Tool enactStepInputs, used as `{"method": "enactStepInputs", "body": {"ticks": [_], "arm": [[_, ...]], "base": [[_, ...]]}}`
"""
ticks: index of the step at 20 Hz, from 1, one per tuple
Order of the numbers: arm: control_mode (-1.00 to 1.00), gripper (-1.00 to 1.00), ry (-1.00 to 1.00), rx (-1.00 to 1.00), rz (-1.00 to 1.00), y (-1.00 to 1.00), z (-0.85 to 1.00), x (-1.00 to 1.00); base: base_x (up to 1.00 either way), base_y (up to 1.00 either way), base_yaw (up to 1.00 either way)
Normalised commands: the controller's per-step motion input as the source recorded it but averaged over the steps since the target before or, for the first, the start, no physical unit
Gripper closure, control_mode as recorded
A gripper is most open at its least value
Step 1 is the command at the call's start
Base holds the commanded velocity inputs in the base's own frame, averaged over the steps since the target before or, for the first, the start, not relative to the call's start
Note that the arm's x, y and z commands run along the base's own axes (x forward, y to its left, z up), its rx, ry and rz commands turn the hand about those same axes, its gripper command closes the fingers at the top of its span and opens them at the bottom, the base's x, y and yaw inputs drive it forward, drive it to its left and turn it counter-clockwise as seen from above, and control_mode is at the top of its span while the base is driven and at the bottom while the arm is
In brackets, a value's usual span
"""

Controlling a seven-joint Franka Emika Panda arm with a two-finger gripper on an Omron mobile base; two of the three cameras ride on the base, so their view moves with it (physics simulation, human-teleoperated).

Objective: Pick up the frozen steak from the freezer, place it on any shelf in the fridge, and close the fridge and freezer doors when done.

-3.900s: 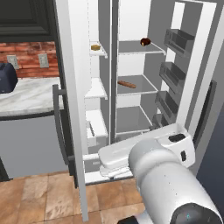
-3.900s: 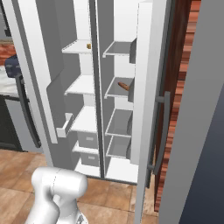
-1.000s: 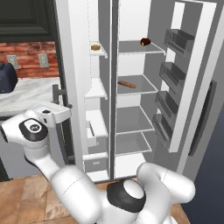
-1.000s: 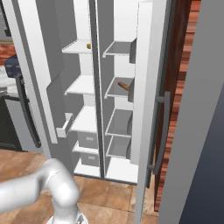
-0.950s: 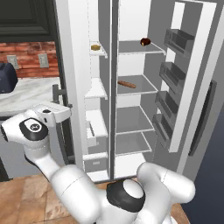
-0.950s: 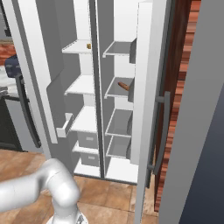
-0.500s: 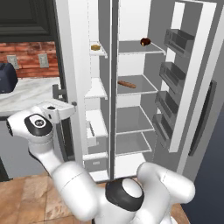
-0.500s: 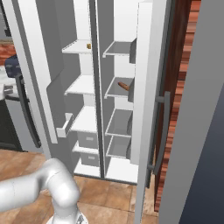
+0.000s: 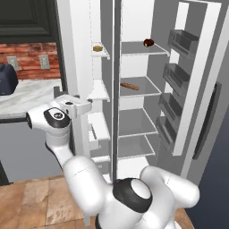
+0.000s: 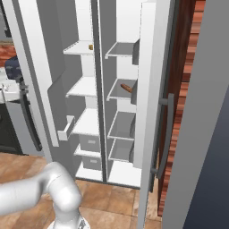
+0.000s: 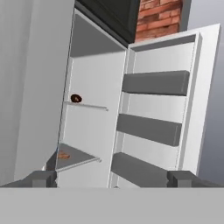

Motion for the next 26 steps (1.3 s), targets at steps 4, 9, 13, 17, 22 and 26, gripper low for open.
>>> {"method": "enactStepInputs", "body": {"ticks": [4, 9, 13, 17, 22, 26], "arm": [[-1.0, -1.0, 0.0, 0.0, 0.0, -0.29, 0.0, 0.29], [-1.0, -1.0, -0.02, -0.02, 0.03, 0.21, 0.0, -0.19], [-1.0, -1.0, -0.1, -0.09, 0.1, 0.79, 0.0, -0.47], [-1.0, -1.0, -0.05, -0.04, 0.04, 0.99, 0.0, -0.09], [-1.0, -1.0, 0.0, 0.0, 0.0, 0.95, -0.02, 0.2], [-1.0, -1.0, 0.0, 0.0, 0.0, 0.8, -0.12, 0.44]], "base": [[0.0, 0.0, 0.0], [0.0, 0.0, 0.0], [0.0, 0.0, 0.0], [0.0, 0.0, 0.0], [0.0, 0.0, 0.0], [0.0, 0.0, 0.0]]}}
